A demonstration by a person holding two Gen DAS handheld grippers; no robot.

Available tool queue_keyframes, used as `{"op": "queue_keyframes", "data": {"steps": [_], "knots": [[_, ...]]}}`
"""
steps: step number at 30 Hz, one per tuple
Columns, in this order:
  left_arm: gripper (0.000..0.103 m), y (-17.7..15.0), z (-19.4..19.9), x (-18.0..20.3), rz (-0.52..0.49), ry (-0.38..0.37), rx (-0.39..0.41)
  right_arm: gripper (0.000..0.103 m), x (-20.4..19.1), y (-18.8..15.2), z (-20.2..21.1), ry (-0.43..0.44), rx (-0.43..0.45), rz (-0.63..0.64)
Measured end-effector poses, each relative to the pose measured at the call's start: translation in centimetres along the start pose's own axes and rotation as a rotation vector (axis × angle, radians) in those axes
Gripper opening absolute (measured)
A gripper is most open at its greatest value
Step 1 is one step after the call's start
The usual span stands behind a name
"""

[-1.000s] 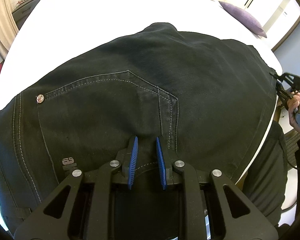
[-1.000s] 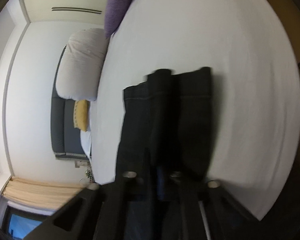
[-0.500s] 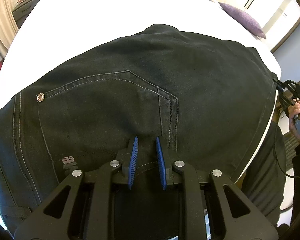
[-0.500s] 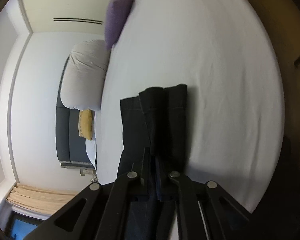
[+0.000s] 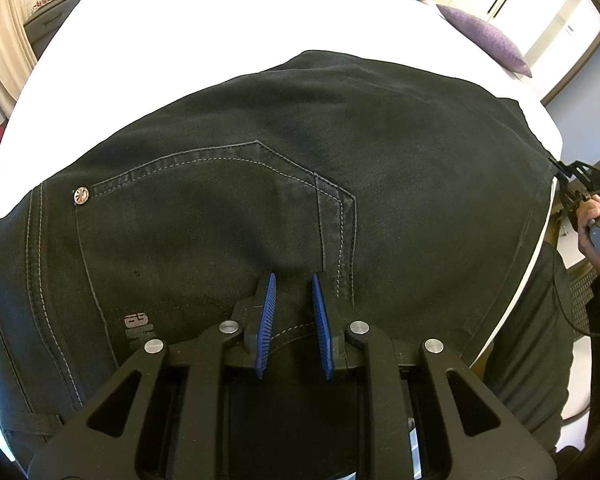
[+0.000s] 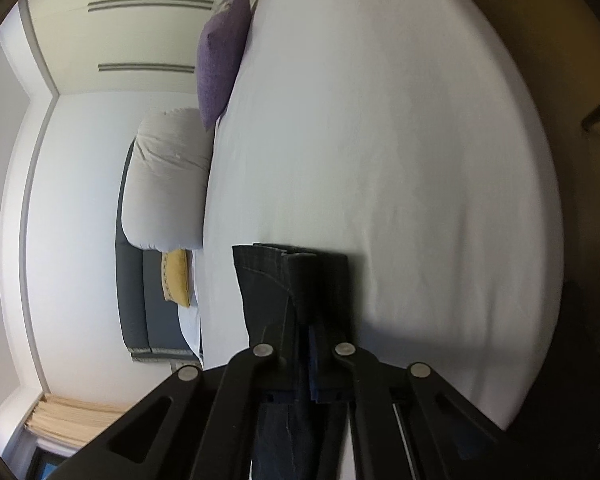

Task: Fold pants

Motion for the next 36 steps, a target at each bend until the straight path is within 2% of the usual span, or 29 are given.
{"op": "queue_keyframes", "data": {"steps": [7,9,15,17,18,19,20,21,22,23,25,26,28,30,34,36], "knots": [[0.019,0.1,0.2,-0.1,-0.002,-0.011,0.0,0.004,1.1,0.3,-0.3,-0.027,0.004,-0.017],[0.019,0.1,0.3,-0.2,-0.009,-0.018,0.0,0.003,1.1,0.6,-1.3,-0.053,-0.017,0.015],[0.019,-0.4,1.0,-1.0,-0.021,-0.046,-0.009,0.002,1.1,1.3,-2.0,-0.041,-0.088,0.055],[0.019,-0.8,1.3,-1.4,-0.019,-0.055,-0.003,0.005,1.0,1.5,-1.8,-0.027,-0.112,0.06],[0.019,-1.0,1.4,-1.5,-0.017,-0.057,0.0,0.011,0.9,1.6,-1.2,-0.018,-0.121,0.054],[0.019,-1.2,1.6,-1.7,-0.012,-0.058,0.004,0.021,0.7,1.6,-0.6,-0.026,-0.111,0.059],[0.019,-1.4,1.8,-1.8,-0.007,-0.062,0.009,0.03,0.0,1.6,0.7,-0.05,-0.075,0.089],[0.019,-1.7,1.9,-2.0,-0.002,-0.064,0.014,0.058,-0.5,1.3,1.8,-0.076,-0.048,0.12],[0.019,-1.9,2.0,-2.1,0.005,-0.067,0.02,0.068,-1.2,0.7,2.9,-0.106,-0.022,0.156],[0.019,-2.1,2.1,-2.3,0.008,-0.069,0.025,0.068,-2.2,-0.6,4.1,-0.112,-0.015,0.201],[0.019,-2.5,2.3,-2.5,0.014,-0.077,0.036,0.068,-3.5,-3.6,4.7,-0.078,-0.093,0.259],[0.019,-2.6,2.3,-2.6,0.017,-0.08,0.041,0.066,-4.2,-6.1,4.8,-0.055,-0.159,0.288],[0.019,-2.8,2.3,-2.6,0.022,-0.089,0.046,0.054,-5.4,-11.8,4.6,-0.001,-0.303,0.35],[0.019,-3.1,2.5,-2.9,0.026,-0.1,0.05,0.048,-5.6,-17.7,3.9,0.022,-0.459,0.369],[0.019,-3.1,2.6,-3.4,0.027,-0.114,0.059,0.047,-4.7,-27.2,2.0,0.053,-0.709,0.324],[0.019,-3.3,2.8,-3.8,0.032,-0.123,0.064,0.047,-4.2,-29.9,1.1,0.024,-0.778,0.33]]}}
Point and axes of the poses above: each gripper's, at about its wrist camera, not at the fingertips, and z roughly against the way its jaws point, x to its right, y to its top, the point moved 4 cm from there along -z, roughly the way its jaws point, and after that the axes turned 2 degrees about -y, right-handed, at the moved point
